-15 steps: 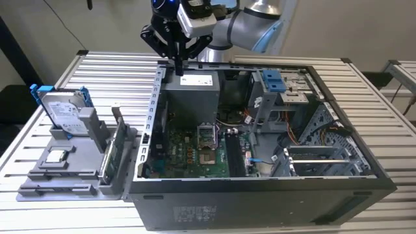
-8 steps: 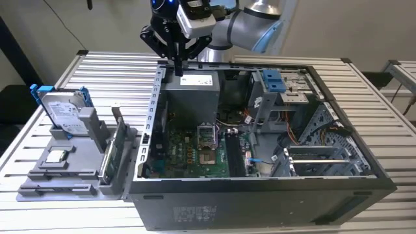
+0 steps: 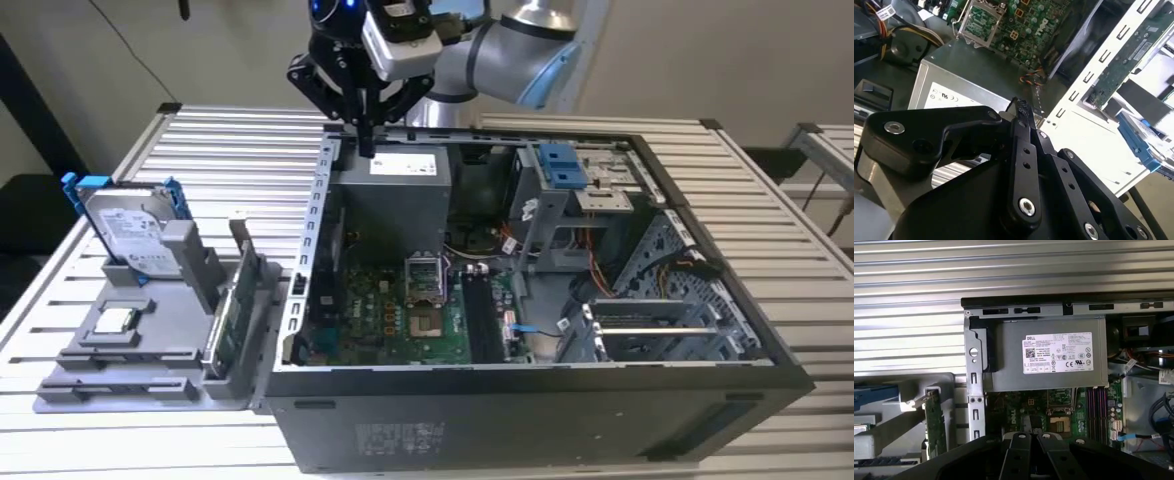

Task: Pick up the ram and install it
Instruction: 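Reach for the ram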

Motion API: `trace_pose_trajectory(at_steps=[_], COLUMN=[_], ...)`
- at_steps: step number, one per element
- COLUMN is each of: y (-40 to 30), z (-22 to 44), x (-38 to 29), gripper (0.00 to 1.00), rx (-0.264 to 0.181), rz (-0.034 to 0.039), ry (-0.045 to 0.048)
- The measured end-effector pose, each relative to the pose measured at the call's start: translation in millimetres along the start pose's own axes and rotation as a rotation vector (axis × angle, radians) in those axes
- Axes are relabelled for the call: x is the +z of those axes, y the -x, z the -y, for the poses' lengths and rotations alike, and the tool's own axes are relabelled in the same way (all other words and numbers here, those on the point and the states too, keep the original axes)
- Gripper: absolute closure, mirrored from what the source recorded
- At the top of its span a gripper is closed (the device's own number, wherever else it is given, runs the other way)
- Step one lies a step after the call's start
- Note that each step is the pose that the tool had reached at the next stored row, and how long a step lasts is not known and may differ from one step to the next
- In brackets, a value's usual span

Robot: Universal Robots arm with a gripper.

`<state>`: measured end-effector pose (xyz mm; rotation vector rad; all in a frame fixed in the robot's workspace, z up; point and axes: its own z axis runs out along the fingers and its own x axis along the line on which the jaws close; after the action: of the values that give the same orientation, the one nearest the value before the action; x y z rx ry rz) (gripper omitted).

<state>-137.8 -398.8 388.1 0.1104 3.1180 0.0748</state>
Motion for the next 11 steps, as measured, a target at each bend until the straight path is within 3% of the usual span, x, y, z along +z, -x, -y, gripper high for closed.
trace_pose_trajectory(at_steps=[11], y=[-1.0], z=[0.2], x=[2.7], gripper=[0.89], rx=[0.0], rz=[0.0], ry=[0.0001])
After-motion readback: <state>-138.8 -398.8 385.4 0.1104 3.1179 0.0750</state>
